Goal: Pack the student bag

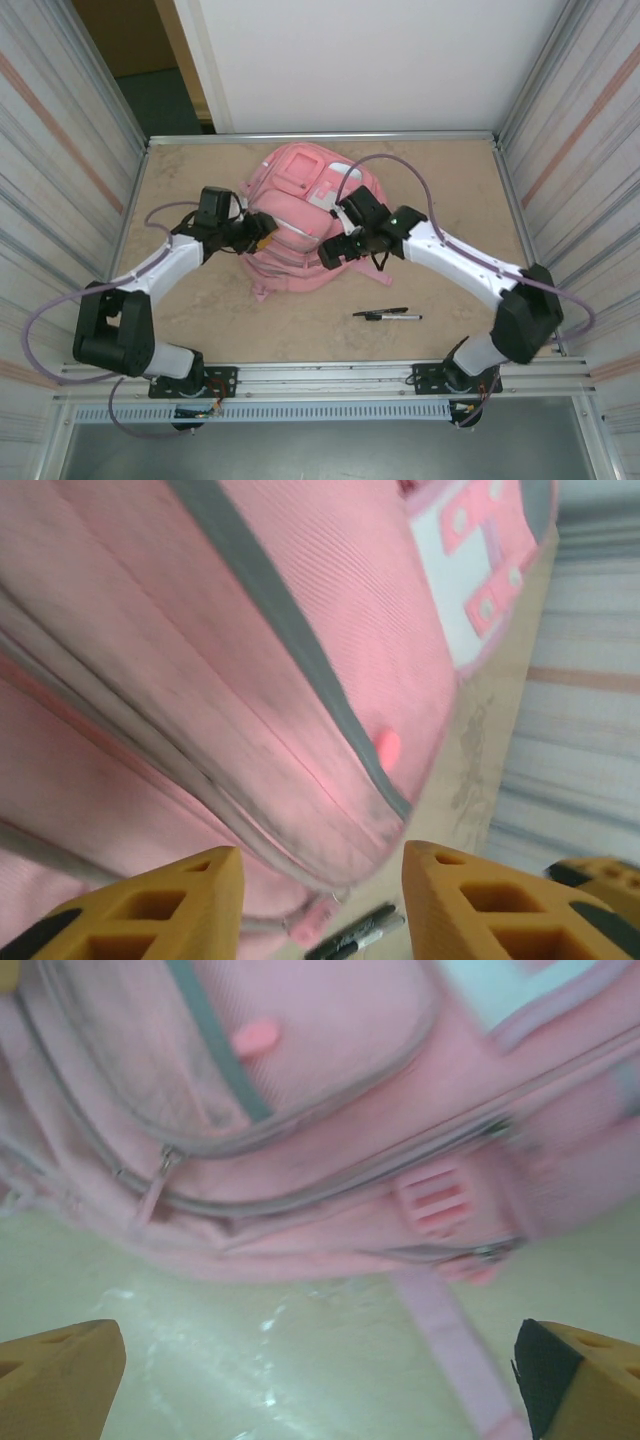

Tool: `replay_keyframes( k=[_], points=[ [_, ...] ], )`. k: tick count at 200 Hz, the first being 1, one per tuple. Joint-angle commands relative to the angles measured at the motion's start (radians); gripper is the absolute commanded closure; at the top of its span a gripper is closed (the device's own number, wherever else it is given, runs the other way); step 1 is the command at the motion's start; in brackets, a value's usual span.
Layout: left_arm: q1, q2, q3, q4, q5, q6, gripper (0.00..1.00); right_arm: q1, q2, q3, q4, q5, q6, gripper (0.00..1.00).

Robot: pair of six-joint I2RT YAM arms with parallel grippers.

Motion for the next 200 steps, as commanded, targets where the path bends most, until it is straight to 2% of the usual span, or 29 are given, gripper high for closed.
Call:
replay_keyframes(
  k=[1, 12, 21, 40, 53, 63, 74, 113, 200],
  points=[
    [-0.093, -0.055, 0.068, -0.172, -0.022, 0.222, 0.56, -0.080, -0.056, -0.025, -0.022, 0.236, 0.226, 0.01],
    [-0.164, -0.047, 0.088, -0.223, -0.077, 0.260, 0.56, -0.206, -0.054, -0.050, 0.042, -0.115, 0.269, 0.06],
    [-0.220, -0.035, 0.092, -0.228, -0.115, 0.270, 0.56, -0.278, -0.033, -0.063, 0.085, -0.273, 0.368, 0.14],
    [-0.306, -0.009, 0.098, -0.237, -0.229, 0.274, 0.56, -0.316, 0.029, -0.069, 0.134, -0.383, 0.525, 0.21],
    [-0.322, 0.008, 0.092, -0.225, -0.282, 0.230, 0.55, -0.313, 0.082, -0.044, 0.134, -0.426, 0.603, 0.22],
    [-0.324, 0.025, 0.084, -0.198, -0.287, 0.196, 0.54, -0.306, 0.117, -0.029, 0.144, -0.471, 0.650, 0.27],
    [-0.335, 0.050, 0.092, -0.186, -0.313, 0.175, 0.53, -0.290, 0.142, -0.033, 0.186, -0.499, 0.694, 0.32],
    [-0.398, 0.124, 0.171, -0.216, -0.462, 0.138, 0.51, -0.241, 0.207, -0.010, 0.232, -0.477, 0.771, 0.35],
    [-0.460, 0.269, 0.233, -0.215, -0.588, 0.034, 0.55, -0.196, 0.283, -0.006, 0.300, -0.465, 0.853, 0.39]
  ],
)
